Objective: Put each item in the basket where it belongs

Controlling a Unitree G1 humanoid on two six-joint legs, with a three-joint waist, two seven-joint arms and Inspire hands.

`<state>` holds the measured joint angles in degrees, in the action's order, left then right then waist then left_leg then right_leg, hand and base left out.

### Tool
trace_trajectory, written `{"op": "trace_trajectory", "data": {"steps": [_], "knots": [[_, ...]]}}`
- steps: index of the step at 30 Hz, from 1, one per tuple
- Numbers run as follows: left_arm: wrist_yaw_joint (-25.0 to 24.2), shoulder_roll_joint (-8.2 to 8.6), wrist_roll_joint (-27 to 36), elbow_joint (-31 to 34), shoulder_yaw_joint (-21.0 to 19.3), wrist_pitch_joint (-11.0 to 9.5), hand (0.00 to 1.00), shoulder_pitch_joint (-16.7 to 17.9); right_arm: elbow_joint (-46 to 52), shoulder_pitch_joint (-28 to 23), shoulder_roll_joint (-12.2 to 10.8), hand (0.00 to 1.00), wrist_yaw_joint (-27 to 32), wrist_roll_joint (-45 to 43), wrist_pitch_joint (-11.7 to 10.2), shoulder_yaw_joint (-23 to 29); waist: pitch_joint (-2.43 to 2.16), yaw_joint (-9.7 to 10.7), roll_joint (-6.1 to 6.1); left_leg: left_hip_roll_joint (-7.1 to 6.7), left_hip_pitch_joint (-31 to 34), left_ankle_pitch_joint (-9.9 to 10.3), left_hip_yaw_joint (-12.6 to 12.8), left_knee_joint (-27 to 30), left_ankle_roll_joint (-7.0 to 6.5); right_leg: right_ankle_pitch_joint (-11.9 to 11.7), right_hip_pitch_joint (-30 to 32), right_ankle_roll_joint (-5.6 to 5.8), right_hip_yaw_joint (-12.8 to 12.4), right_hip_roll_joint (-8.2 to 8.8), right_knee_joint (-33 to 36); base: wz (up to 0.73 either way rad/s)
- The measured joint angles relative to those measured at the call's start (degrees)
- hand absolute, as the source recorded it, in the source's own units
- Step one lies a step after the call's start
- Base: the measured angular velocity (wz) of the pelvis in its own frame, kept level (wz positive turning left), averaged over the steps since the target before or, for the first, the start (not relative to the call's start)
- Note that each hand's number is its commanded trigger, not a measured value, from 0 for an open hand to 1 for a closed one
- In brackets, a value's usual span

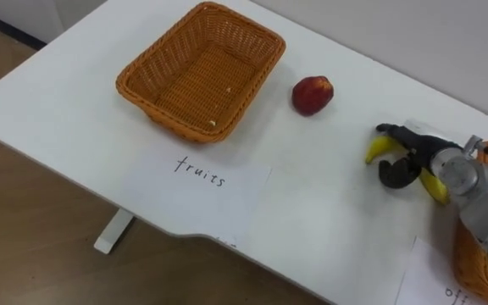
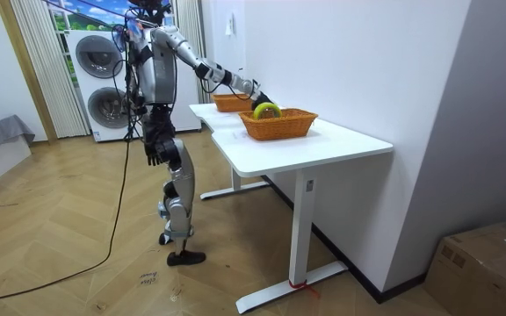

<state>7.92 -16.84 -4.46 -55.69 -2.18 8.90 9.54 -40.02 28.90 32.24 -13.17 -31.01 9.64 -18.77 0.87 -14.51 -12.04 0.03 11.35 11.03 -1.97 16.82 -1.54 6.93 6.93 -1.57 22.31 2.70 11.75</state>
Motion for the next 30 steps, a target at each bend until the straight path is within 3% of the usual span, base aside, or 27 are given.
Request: {"op": "trace_trajectory", "data": {"steps": [9,19,30], "knots": [[0.01,-0.04,0.45,-1.19,0.23,-0.27,0.00,-1.13,-0.87,0.32,1.07,1.00,-0.18,-1.45,0.89,-0.11,0.14,0.06,0.06,0.02,-0.02,0.00,0.05,-0.02,0.00,0.00,0.02,0.00,0.00,0.02,0.03,0.00],[0.24,-0.19,0.45,-1.09,0.17,-0.08,0.00,-1.42,2.92,-0.30,1.09,1.00,-1.46,-1.82,4.11,-0.12,0.08,0.25,-0.06,0.09,-0.06,-0.01,0.22,-0.11,0.01,0.00,0.32,0.00,-0.32,-0.11,-0.02,0.00],[0.44,-0.18,0.47,-1.18,-0.25,-0.29,0.00,-0.72,12.68,-1.03,1.09,1.00,-1.97,-5.63,4.16,-0.09,0.03,0.11,-0.10,0.18,-0.95,-0.02,0.58,-0.24,0.05,-0.08,-0.18,-0.07,-1.07,-0.31,-0.04,-0.02]]}}
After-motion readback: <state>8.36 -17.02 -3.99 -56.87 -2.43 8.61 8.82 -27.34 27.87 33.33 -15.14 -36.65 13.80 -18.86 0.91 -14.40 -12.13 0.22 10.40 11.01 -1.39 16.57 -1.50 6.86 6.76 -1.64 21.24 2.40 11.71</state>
